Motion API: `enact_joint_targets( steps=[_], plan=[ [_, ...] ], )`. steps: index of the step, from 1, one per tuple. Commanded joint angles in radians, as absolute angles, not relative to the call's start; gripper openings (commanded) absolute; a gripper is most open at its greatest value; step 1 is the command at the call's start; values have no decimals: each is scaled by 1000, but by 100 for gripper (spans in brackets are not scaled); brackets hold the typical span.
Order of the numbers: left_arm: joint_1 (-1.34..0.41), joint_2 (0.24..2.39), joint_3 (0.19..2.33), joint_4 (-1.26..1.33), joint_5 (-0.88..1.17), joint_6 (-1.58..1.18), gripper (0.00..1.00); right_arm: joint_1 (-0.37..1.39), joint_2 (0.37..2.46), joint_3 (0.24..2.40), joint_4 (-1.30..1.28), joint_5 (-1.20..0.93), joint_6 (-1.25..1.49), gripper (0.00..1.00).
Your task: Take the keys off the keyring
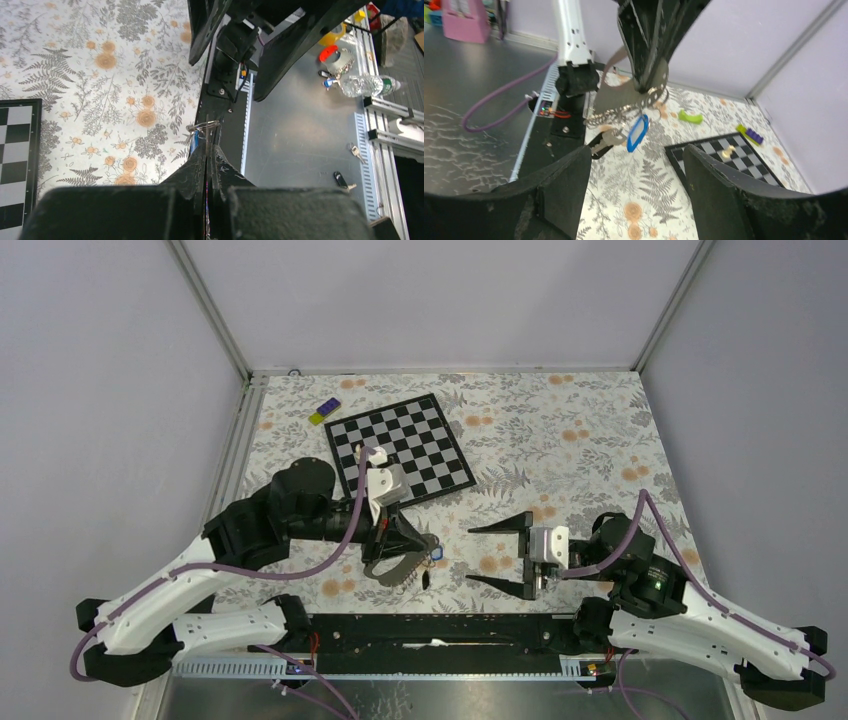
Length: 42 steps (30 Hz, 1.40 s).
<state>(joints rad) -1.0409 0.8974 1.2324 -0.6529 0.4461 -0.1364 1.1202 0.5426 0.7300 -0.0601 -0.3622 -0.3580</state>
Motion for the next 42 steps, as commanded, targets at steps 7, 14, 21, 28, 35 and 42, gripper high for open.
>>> enact_joint_targets(
  steps=[7, 14, 21, 28, 35, 42],
  plan=[
    [-1045, 890, 1281, -712, 460, 86, 0, 1126, 581, 723, 117, -540, -279, 75],
    [-1045, 877, 1310, -764, 451, 338, 0, 1127, 623, 708, 157, -525, -255, 73],
    [-1045, 861, 1352, -801, 552, 524, 0, 1126, 656, 682, 250, -514, -215, 72],
    [-1045, 915, 1386, -872, 653, 623, 0, 1126, 714, 671, 358, -497, -186, 74],
    [-1046, 947, 1412, -907, 674, 643, 0, 1126, 755, 668, 436, -520, -137, 73],
    [-1046, 944, 1419, -907, 669, 641, 0, 1126, 792, 666, 449, -560, -97, 57]
  ],
)
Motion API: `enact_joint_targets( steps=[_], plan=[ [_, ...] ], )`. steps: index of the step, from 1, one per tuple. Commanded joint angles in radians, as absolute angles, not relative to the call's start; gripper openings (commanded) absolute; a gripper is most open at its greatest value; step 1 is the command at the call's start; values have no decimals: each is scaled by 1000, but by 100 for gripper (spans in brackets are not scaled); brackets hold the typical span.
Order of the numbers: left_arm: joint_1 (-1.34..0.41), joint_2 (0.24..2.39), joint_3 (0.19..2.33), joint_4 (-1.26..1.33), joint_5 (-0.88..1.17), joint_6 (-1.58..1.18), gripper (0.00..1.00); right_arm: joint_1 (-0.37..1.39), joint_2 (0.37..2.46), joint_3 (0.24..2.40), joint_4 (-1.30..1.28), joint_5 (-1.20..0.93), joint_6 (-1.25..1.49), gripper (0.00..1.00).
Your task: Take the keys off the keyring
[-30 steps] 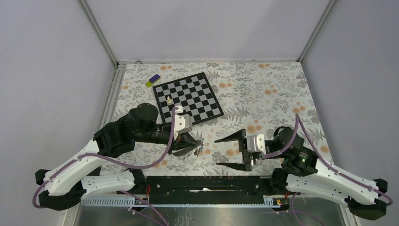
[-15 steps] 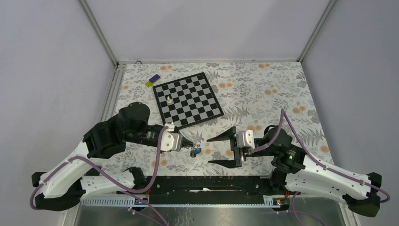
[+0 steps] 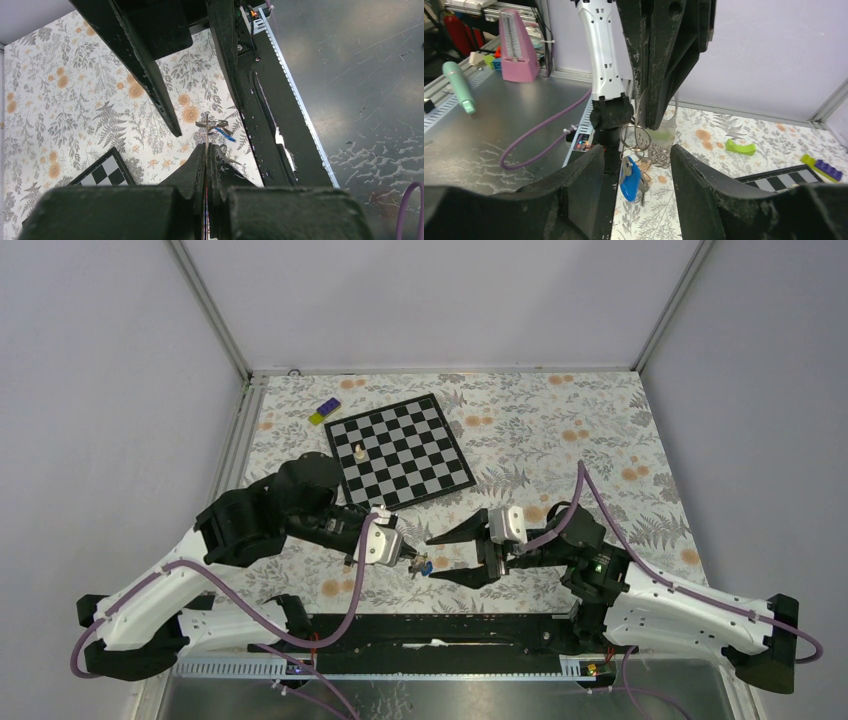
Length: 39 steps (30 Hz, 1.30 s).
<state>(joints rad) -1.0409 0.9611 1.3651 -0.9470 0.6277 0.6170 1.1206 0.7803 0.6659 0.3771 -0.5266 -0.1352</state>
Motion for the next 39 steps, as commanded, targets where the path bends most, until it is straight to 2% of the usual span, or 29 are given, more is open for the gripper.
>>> enact_joint_targets(
  steps=[1, 7, 15, 23, 31, 39],
  plan=[
    [-1046, 943, 1419, -907, 669, 641, 0, 1126, 795, 665, 451, -560, -94, 56],
    [-1046, 944, 1420, -907, 675, 639, 0, 1126, 809, 654, 479, -539, -79, 53],
    [-1046, 948, 1424, -907, 670, 640, 0, 1126, 839, 633, 549, -519, -19, 58],
    [-1046, 947, 1425, -908, 667, 638, 0, 1126, 868, 623, 567, -425, 35, 44],
    [-1046, 948, 1422, -906, 660, 639, 0, 1126, 866, 606, 620, -435, 84, 48],
    [-1046, 936, 1410, -900, 647, 632, 0, 1126, 834, 597, 585, -431, 73, 30]
  ],
)
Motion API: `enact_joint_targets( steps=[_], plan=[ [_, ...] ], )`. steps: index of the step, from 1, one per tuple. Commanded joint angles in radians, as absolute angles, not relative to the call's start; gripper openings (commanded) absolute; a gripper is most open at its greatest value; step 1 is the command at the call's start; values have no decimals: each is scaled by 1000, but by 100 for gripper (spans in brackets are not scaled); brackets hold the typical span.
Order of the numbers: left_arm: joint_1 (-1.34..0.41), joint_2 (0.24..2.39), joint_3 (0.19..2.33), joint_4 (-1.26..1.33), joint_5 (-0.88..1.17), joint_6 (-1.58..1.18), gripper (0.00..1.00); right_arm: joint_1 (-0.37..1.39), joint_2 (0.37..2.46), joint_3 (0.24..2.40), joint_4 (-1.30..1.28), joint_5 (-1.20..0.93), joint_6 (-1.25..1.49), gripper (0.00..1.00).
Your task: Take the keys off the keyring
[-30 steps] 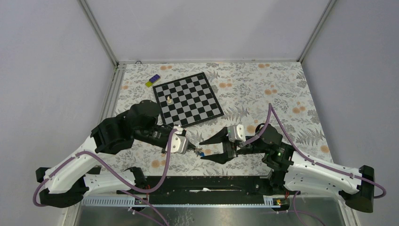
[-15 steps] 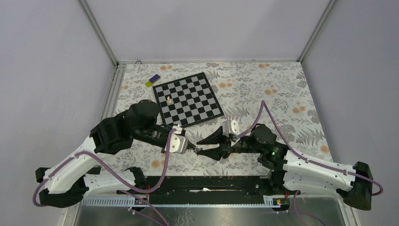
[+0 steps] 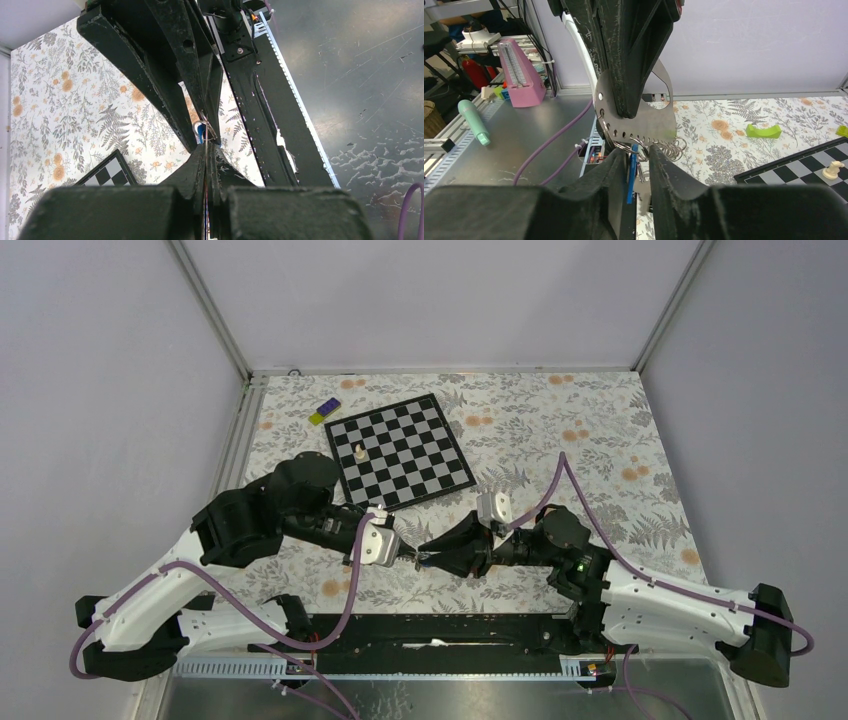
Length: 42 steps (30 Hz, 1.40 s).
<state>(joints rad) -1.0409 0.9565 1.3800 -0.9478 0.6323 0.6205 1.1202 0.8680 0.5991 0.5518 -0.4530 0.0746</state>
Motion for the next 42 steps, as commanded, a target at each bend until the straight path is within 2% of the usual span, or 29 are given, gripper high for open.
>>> enact_joint_targets(
  steps=[1, 14, 15, 16, 17, 20, 24, 39, 42],
  plan=[
    [-1046, 931, 1409, -900, 646, 630, 0, 1126, 823, 598, 570, -429, 67, 27],
    [-1047, 866, 1317, -853, 622, 591, 0, 1126, 681, 597, 424, -377, 17, 11],
    [-1046, 864, 1313, -851, 623, 590, 0, 1127, 677, 596, 423, -377, 20, 12],
    [-1046, 861, 1308, -848, 621, 587, 0, 1126, 675, 596, 423, -377, 22, 20],
    [-1046, 859, 1305, -845, 622, 586, 0, 1126, 676, 593, 428, -377, 27, 35],
    [-1047, 859, 1305, -842, 624, 589, 0, 1126, 691, 585, 459, -400, 41, 53],
    [-1046, 867, 1308, -842, 624, 595, 0, 1127, 744, 581, 528, -430, 77, 63],
    [-1047, 887, 1305, -842, 624, 605, 0, 1126, 888, 590, 721, -434, 188, 64],
    [-1046, 887, 1305, -843, 623, 605, 0, 1126, 895, 589, 727, -443, 197, 58]
  ],
)
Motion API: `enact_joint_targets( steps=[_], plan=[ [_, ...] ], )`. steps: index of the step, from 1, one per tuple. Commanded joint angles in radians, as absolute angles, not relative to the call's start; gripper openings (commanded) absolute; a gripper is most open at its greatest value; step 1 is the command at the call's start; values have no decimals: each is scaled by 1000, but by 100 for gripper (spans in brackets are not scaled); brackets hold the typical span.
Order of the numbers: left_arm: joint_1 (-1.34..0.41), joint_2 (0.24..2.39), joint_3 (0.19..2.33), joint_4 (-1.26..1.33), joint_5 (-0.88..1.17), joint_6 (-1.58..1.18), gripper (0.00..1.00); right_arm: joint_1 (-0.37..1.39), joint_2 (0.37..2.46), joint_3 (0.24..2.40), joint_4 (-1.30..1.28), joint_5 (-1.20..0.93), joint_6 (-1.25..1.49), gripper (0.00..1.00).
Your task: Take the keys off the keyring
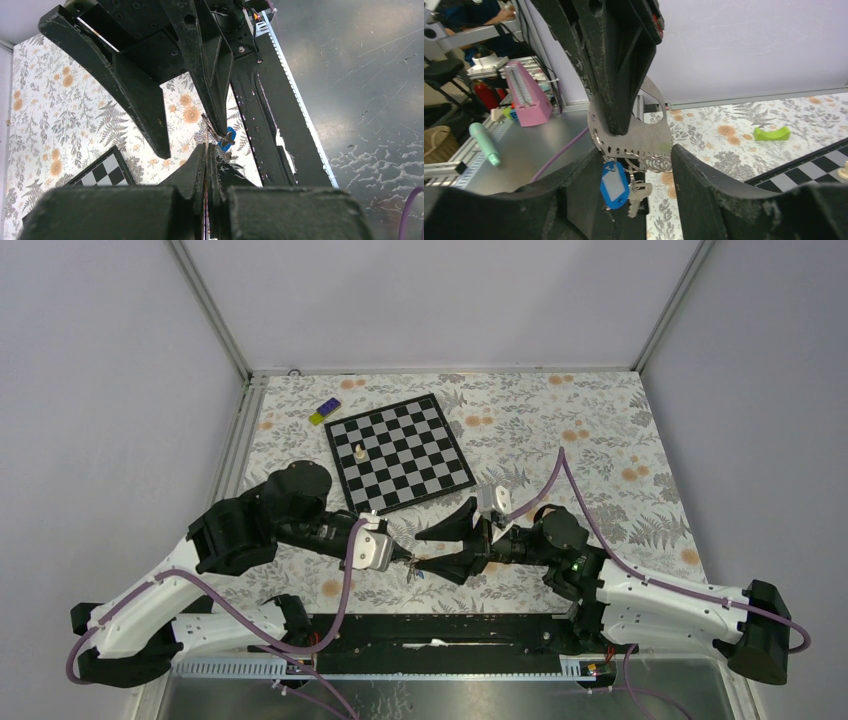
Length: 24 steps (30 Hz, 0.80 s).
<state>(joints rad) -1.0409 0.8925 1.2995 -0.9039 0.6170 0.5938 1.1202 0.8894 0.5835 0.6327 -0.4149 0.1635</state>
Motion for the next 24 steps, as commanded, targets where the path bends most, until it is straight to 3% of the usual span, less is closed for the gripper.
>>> enact_joint_targets(
  steps=[1, 14, 19, 24],
  plan=[
    [-1046, 887, 1305, -843, 622, 604, 0, 1126, 896, 587, 725, -444, 197, 55],
    [-1046, 887, 1308, -842, 604, 608, 1, 1126, 890, 543, 716, -453, 232, 57],
    [-1046, 893, 1312, -843, 607, 606, 2, 1126, 893, 538, 722, -451, 237, 51],
    [-1046, 898, 1313, -842, 610, 603, 3, 1126, 913, 542, 750, -451, 256, 51]
  ],
)
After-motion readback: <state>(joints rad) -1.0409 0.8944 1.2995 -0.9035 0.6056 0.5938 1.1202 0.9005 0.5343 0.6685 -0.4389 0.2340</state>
